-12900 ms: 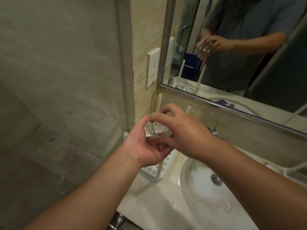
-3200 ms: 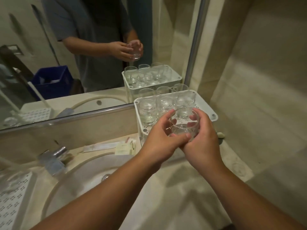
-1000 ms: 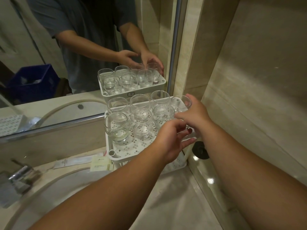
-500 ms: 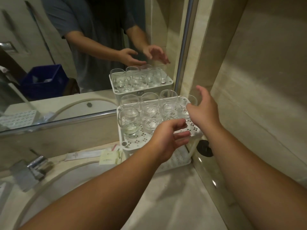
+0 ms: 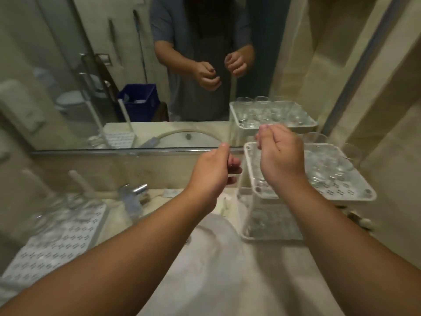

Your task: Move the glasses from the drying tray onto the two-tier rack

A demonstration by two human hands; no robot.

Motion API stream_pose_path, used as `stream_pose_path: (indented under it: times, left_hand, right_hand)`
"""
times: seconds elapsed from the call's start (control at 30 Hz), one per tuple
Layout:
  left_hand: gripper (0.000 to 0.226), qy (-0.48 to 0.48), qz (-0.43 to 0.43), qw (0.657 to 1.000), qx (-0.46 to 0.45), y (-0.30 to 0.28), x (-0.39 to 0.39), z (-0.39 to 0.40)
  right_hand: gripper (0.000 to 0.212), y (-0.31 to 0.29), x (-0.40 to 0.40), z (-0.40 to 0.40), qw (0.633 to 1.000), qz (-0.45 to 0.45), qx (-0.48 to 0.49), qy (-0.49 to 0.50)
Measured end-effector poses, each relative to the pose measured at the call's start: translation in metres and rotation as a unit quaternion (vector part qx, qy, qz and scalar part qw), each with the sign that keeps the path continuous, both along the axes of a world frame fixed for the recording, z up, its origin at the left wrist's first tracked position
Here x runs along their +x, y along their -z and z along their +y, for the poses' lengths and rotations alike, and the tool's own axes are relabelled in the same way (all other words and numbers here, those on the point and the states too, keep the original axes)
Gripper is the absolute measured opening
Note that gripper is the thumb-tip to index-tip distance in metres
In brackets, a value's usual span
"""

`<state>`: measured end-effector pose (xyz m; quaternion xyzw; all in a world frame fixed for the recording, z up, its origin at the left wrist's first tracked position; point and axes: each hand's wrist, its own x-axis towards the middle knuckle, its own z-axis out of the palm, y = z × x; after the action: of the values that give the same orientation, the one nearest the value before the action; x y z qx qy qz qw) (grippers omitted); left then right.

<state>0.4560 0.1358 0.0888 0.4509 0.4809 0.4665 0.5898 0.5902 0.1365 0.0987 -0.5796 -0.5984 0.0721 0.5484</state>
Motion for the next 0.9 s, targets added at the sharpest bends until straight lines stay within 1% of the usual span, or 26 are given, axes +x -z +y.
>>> stream_pose_path:
  times: [0.07,0.13,0.3,0.47,0.57,0.7,0.73,0.9]
  left_hand:
    - [0.04,-0.03,0.015,0.999,0.001,0.002,-0.038,0.003]
    - [0.037,-0.061,0.032,0.998,0.0,0.005,-0.079,0.005]
    - [0.031,-0.149,0.058,0.987,-0.024,0.021,-0.195,0.006]
    - [0.021,-0.255,0.071,0.961,-0.078,0.047,-0.308,-0.002]
    - [0.015,-0.27,0.084,0.954,-0.104,0.06,-0.363,-0.014]
    - [0.017,-0.298,0.08,0.944,-0.119,0.074,-0.417,-0.026]
    - [0.017,-0.305,0.075,0.941,-0.124,0.077,-0.428,-0.028]
    - [0.016,-0.329,0.059,0.931,-0.148,0.095,-0.467,-0.032]
  right_hand:
    - [0.041,0.003,-0.04,0.006,0.998,0.041,-0.035,-0.041]
    - [0.04,0.01,-0.08,0.015,0.994,0.046,-0.063,-0.082]
    - [0.033,0.031,-0.19,0.033,0.976,0.005,-0.115,-0.185]
    - [0.024,0.063,-0.297,0.046,0.944,-0.037,-0.172,-0.278]
    - [0.017,0.084,-0.354,0.052,0.929,-0.077,-0.204,-0.298]
    - [0.007,0.11,-0.416,0.058,0.905,-0.124,-0.228,-0.337]
    - [0.008,0.116,-0.428,0.06,0.899,-0.139,-0.234,-0.343]
    - [0.034,0.143,-0.478,0.068,0.861,-0.237,-0.247,-0.376]
